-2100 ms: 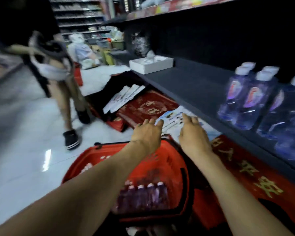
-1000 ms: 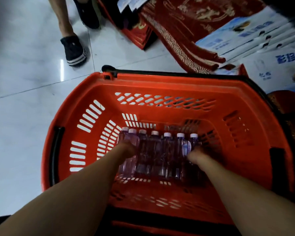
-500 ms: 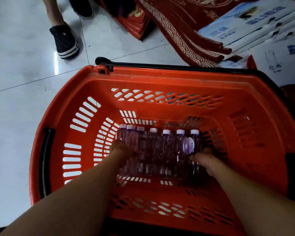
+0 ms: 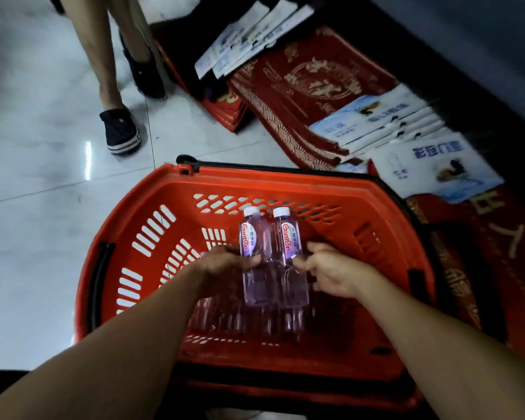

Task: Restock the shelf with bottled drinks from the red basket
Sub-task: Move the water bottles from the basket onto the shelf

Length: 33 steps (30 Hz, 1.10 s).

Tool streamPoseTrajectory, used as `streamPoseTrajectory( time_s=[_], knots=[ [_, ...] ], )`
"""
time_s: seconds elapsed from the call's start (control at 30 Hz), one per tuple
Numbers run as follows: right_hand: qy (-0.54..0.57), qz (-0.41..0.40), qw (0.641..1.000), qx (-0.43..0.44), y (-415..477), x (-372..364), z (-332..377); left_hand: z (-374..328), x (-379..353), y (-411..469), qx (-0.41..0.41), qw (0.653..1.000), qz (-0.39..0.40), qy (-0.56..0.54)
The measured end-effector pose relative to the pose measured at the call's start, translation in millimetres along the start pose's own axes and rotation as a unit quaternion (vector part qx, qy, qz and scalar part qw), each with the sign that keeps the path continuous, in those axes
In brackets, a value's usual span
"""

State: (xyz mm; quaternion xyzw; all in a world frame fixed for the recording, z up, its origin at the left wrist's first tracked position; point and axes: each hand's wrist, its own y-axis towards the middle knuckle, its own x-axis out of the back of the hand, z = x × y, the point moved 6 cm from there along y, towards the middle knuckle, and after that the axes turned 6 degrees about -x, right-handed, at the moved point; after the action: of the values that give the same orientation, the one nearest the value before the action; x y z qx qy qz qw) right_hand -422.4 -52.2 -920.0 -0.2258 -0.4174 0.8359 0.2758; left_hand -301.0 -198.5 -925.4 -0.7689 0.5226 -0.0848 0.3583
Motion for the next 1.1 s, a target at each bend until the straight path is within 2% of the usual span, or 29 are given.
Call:
streamPoseTrajectory(
  time_s=[0.17, 0.3, 0.4, 0.57, 0.7, 0.9, 1.1],
  knots=[
    [0.024, 0.018, 0.997, 0.071, -63, 12, 32, -55, -38, -29, -0.093, 0.995, 0.005, 0.047],
    [0.028, 0.032, 0.988, 0.146, -127, 24, 61, -108, -85, -63, -0.168, 0.982, 0.046, 0.076],
    [0.013, -0.011, 0.974, 0.226, -173, 31, 82, -149, -114, -86, -0.231, 0.969, 0.042, 0.083],
    [0.012, -0.096, 0.917, 0.387, -239, 55, 125, -215, -172, -112, -0.348, 0.931, 0.057, 0.093],
    [-0.030, -0.198, 0.850, 0.488, -287, 87, 155, -252, -217, -111, -0.419, 0.902, 0.070, 0.074],
    [0.000, -0.373, 0.773, 0.514, -328, 125, 149, -275, -287, -101, -0.464, 0.875, 0.106, 0.085],
    [0.021, -0.495, 0.712, 0.498, -360, 138, 116, -272, -333, -99, -0.484, 0.855, 0.145, 0.118]
  ],
)
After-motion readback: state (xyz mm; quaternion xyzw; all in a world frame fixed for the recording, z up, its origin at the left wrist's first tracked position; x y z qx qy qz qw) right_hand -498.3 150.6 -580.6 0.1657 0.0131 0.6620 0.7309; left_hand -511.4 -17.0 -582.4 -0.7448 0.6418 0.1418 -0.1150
